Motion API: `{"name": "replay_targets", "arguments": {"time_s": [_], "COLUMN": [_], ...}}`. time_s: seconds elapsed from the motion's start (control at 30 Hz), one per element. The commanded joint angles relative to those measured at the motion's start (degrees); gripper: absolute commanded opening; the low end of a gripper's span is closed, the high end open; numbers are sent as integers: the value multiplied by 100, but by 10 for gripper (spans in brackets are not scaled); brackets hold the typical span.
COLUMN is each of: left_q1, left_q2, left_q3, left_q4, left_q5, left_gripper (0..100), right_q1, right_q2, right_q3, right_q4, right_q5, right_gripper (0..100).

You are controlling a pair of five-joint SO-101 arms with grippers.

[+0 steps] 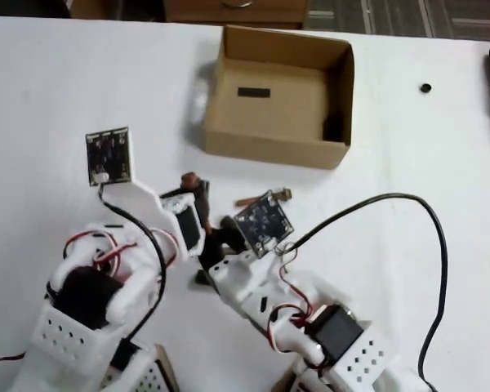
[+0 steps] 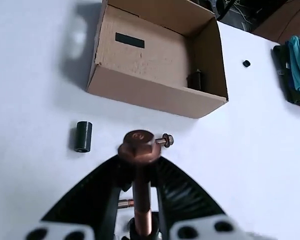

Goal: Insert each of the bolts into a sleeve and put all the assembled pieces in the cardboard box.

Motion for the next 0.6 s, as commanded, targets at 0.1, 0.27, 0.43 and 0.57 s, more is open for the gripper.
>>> {"name": "replay_targets", "arguments": {"time_s": [0.1, 0.27, 0.43, 0.57], "left_q1": [571, 598, 607, 607], "left_q2": [-9, -9, -9, -9], "left_q3": [-57, -57, -22, -22], "left_q4": [387, 633, 738, 826], "left_q5": [-677, -721, -985, -976], "left_gripper": [27, 30, 177, 340], "right_q1": [40, 268, 435, 435], "right_q2": [-110, -75, -101, -101], "right_q3": [-123, -343, -369, -378], "right_q4": [-136, -171, -163, -171], "right_q5": [9, 9, 18, 18], "right_gripper": [19, 19, 19, 19]}}
